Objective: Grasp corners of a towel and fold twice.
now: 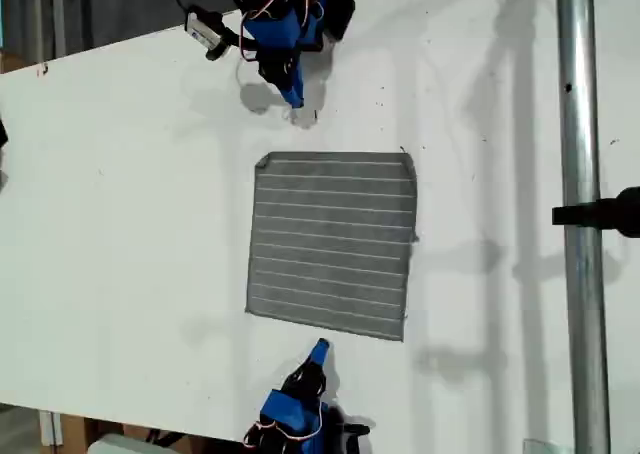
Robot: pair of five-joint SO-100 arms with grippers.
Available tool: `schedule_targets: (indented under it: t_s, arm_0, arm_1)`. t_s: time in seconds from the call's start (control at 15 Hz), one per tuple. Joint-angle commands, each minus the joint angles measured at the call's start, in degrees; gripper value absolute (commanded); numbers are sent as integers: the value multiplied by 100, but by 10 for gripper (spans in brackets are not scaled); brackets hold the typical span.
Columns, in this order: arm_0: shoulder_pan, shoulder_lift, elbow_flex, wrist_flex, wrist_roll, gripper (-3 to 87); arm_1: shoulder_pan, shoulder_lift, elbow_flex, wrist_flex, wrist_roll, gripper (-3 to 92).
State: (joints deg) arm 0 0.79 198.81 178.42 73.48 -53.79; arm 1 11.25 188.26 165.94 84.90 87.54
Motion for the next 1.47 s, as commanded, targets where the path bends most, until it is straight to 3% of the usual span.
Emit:
schedule_targets:
  t_s: [0.0,0.47,0.67,0.8,1.0,1.2,1.4]
  arm_0:
    - [-1450,26,-26,123,-3252,-29]
    - [-1450,26,-26,123,-3252,-29]
    - [-1468,26,-18,114,-3243,-29]
    - [-1459,26,-18,114,-3234,-29]
    - [-1450,26,-18,114,-3226,-29]
    - [-1450,26,-18,114,-3243,-29]
    - [-1459,26,-18,114,-3252,-29]
  arm_1:
    - [-369,53,-492,-809,-360,-2]
    - [-510,-466,-809,-1151,-580,-2]
    - [-1011,-5142,-4280,-1503,-1450,-2]
    - [-1600,-7163,-6407,-1081,-1995,-2]
    - [-2505,-8947,-8648,-62,-2320,-2]
    - [-3366,-9545,-9079,-18,-2364,-2]
    - [-3806,-10002,-9817,369,-2725,336]
